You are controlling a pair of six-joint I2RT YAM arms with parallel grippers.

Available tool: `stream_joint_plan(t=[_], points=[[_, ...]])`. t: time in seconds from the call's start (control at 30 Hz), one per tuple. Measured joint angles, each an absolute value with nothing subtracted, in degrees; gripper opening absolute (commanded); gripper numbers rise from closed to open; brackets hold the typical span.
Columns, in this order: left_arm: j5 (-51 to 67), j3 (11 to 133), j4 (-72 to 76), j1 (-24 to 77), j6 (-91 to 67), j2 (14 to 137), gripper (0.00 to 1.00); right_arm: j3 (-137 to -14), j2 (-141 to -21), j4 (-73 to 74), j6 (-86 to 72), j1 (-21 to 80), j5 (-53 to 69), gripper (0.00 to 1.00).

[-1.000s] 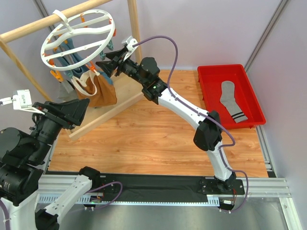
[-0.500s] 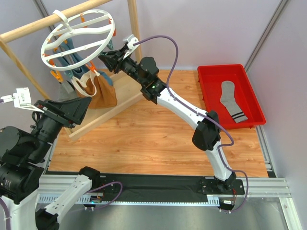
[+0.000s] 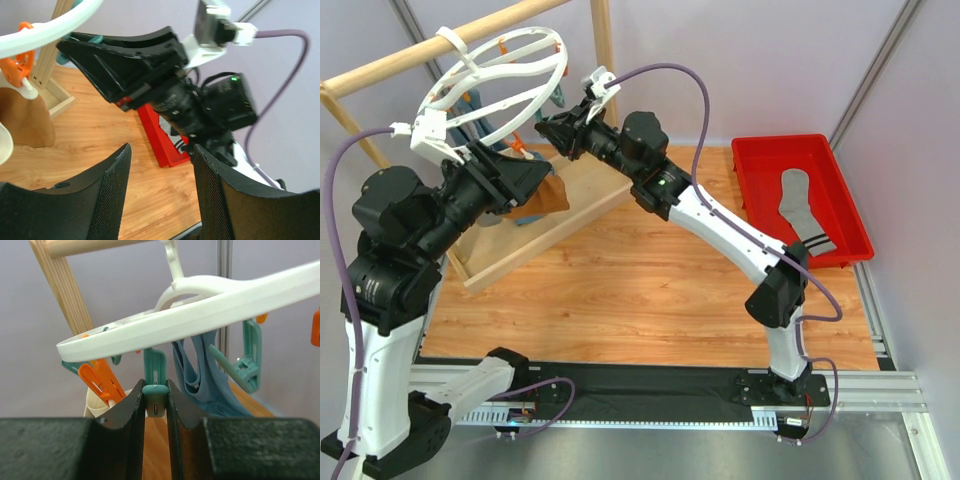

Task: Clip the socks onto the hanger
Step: Open the clamp at the hanger.

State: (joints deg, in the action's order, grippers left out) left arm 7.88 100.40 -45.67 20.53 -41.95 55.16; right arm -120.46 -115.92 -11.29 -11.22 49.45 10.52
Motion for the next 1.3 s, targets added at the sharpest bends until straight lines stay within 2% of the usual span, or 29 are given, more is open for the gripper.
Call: stream_joint_plan(t=[0.37, 0.5, 0.67, 0.77, 1.17, 1.3], points=[[5.7, 100.6, -42.2, 20.5, -45.2, 58.8, 0.59, -131.9, -112.0, 10.5, -5.7, 50.9, 15.9, 0.05], [4.1, 100.6, -39.6, 20.5, -45.2, 59.7, 0.60, -132.0, -111.7, 14.4, -3.9, 51.3, 17.3, 0.05], [0.8, 99.5, -37.4, 20.5, -44.1, 60.7, 0.59, -132.0, -111.7, 16.4, -3.1, 51.3, 17.8, 0.05], [-1.8, 98.0, -36.4, 20.5, -42.7, 60.8, 0.52, -132.0, -111.6, 16.6, -3.1, 51.3, 18.0, 0.05], [-5.4, 93.7, -32.0, 20.7, -38.7, 60.6, 0.49, -132.0, -111.7, 16.9, -3.2, 51.1, 18.1, 0.03], [-5.5, 93.4, -31.0, 20.7, -38.2, 61.0, 0.42, -132.0, -111.7, 16.9, -3.2, 51.0, 18.1, 0.03]])
